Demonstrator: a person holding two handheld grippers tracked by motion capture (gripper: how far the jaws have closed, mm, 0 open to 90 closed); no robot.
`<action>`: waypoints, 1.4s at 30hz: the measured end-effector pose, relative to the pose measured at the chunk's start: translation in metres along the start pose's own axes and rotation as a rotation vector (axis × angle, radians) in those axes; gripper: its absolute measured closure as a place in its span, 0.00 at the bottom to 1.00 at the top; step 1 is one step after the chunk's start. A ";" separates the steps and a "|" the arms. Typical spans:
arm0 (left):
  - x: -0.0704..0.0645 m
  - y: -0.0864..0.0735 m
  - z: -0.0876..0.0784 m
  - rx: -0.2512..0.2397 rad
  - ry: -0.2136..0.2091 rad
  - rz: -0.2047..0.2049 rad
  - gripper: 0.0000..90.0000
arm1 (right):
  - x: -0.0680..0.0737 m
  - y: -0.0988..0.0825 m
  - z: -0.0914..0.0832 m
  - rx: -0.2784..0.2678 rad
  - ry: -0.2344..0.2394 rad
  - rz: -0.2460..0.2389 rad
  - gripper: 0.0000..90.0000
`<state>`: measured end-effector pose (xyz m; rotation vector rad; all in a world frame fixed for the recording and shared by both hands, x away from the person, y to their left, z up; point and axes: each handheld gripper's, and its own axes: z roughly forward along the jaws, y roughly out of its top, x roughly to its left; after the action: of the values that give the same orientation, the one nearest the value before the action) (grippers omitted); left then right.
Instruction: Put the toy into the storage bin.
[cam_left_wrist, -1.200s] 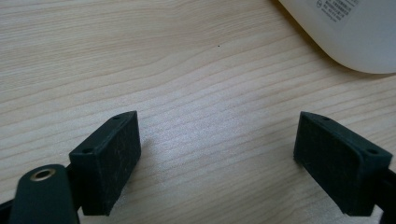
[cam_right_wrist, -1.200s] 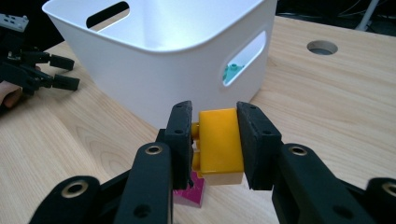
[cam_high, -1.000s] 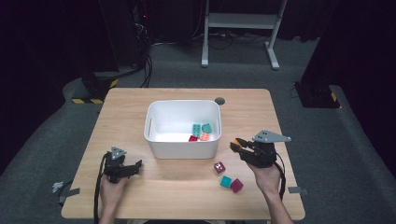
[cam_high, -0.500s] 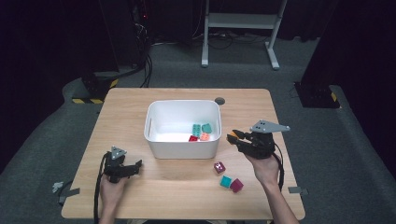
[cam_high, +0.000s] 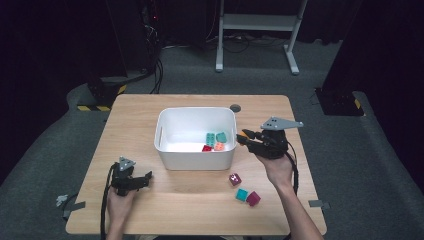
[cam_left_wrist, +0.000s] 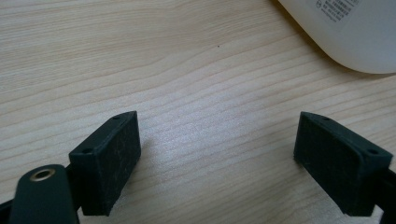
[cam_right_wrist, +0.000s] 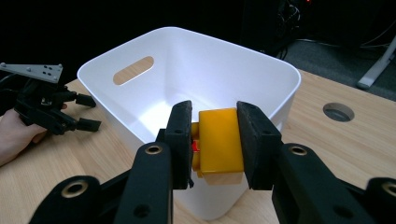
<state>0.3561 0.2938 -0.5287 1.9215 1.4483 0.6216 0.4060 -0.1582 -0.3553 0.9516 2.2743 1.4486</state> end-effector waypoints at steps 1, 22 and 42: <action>0.000 0.000 0.000 0.000 0.000 0.000 0.16 | 0.000 0.001 0.001 0.000 0.002 -0.001 0.75; 0.000 0.000 0.000 0.000 -0.001 0.001 0.16 | 0.000 0.031 0.044 0.049 0.047 0.003 0.75; 0.000 0.000 0.000 0.000 -0.002 -0.001 0.16 | -0.006 0.038 0.093 0.130 0.064 0.024 0.75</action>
<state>0.3563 0.2939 -0.5288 1.9212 1.4475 0.6186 0.4757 -0.0866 -0.3644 0.9859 2.4372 1.3737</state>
